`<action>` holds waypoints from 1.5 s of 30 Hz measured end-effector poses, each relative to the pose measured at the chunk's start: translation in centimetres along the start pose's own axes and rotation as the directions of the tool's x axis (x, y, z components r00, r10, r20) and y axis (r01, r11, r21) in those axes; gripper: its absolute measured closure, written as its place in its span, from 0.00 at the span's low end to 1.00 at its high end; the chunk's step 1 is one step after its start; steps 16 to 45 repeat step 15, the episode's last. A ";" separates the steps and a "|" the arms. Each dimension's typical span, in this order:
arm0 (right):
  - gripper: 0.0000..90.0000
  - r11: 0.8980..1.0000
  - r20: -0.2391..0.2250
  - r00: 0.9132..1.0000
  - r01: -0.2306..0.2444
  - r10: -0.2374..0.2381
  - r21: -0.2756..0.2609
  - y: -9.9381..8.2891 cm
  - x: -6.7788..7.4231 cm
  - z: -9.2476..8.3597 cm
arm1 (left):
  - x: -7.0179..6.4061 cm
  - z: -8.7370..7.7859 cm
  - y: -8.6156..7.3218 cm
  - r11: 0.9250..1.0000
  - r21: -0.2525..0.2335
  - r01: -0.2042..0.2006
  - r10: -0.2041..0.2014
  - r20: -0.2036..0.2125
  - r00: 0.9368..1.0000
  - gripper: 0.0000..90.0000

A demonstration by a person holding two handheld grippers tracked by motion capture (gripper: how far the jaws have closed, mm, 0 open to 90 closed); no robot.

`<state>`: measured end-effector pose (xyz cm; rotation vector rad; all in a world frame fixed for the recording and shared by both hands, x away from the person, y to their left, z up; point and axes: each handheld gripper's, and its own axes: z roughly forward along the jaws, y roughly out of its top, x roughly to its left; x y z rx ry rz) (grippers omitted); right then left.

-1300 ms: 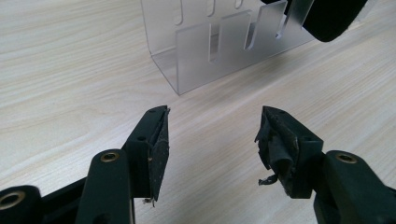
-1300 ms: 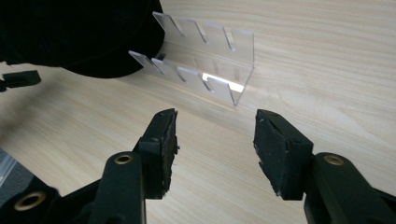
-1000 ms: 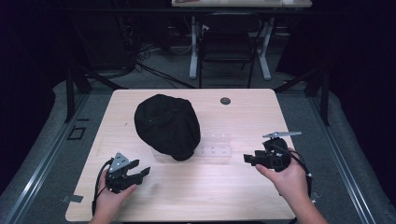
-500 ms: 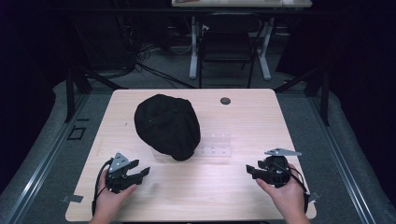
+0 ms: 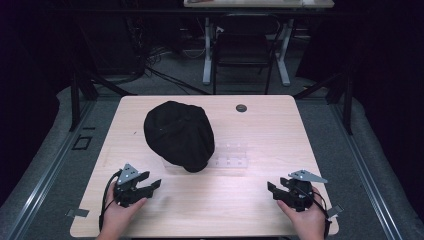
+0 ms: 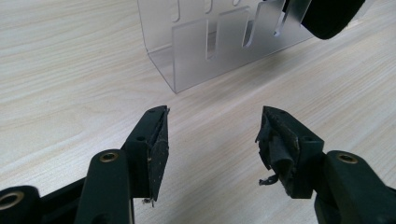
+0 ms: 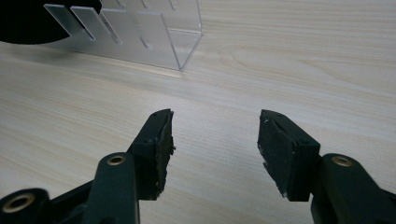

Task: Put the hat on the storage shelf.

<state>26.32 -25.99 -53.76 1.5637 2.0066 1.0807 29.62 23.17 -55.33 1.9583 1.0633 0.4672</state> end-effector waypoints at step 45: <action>0.49 1.000 0.003 1.000 -0.022 0.022 -0.017 -1.2 -0.8 0.7 | -0.4 0.1 0.2 1.000 -0.009 0.000 0.000 0.031 1.000 0.47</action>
